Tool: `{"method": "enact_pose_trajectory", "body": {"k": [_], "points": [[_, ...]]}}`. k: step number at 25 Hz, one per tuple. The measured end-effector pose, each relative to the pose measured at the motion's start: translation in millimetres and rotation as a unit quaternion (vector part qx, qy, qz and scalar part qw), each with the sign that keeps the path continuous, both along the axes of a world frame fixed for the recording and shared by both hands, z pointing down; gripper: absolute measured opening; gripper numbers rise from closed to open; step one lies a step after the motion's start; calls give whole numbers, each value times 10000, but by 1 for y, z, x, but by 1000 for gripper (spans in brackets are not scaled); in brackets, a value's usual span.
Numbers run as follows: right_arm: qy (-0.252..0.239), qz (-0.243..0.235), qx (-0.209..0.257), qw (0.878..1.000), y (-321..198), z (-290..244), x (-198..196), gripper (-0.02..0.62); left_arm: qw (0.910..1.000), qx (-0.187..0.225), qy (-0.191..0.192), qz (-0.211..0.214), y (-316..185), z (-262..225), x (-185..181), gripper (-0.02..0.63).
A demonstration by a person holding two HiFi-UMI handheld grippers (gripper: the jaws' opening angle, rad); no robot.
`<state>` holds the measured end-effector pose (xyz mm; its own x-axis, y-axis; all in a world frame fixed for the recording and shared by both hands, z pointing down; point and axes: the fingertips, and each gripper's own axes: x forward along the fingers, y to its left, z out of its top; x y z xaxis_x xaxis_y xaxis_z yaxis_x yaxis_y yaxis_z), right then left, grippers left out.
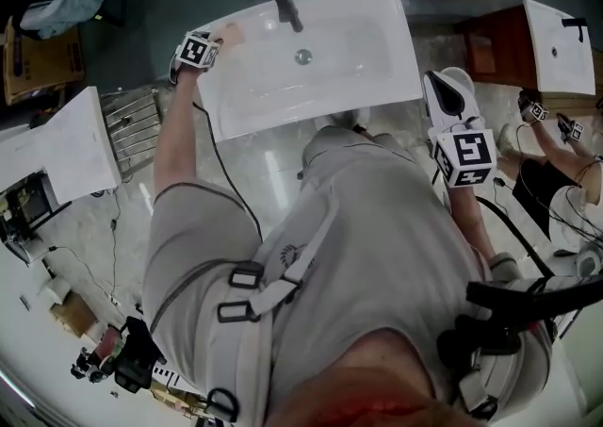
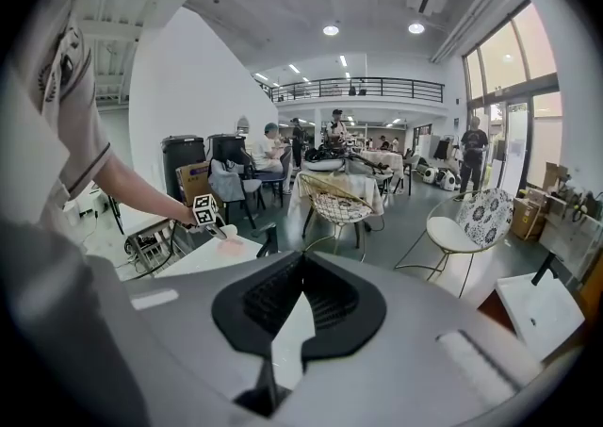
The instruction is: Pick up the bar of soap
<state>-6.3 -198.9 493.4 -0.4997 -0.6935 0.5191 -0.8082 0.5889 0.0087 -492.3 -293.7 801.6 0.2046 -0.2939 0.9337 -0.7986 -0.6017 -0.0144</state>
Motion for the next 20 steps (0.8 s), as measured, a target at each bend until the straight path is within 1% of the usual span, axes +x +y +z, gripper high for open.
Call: {"method": "enact_pose_trajectory", "body": {"k": [3, 6, 8, 10, 12, 14, 16, 20], "points": [[-81, -81, 78, 9999, -1, 1, 1, 3, 9991, 413, 87, -38, -6, -37, 11, 115], [-222, -129, 189, 9995, -3, 1, 1, 3, 9957, 921, 131, -35, -7, -88, 27, 115], [-317, -177, 254, 9990, -5, -2, 1, 3, 9910, 1324, 200, -33, -6, -127, 40, 115], [-390, -254, 301, 9985, -6, -5, 0, 3, 9838, 1757, 339, -67, -2, -167, 56, 115], [-458, -350, 333, 9978, -8, -6, -2, 3, 9740, 2199, 531, -131, 4, -207, 71, 115], [-518, -438, 368, 9970, -11, -7, -4, 3, 9613, 2646, 734, -207, 11, -245, 87, 115], [-583, -505, 411, 9962, -15, -9, -5, 3, 9461, 3087, 928, -306, 23, -282, 103, 115], [-693, -616, 447, 9947, -25, -15, -9, 3, 9113, 3830, 1431, -491, 57, -351, 136, 115]]}}
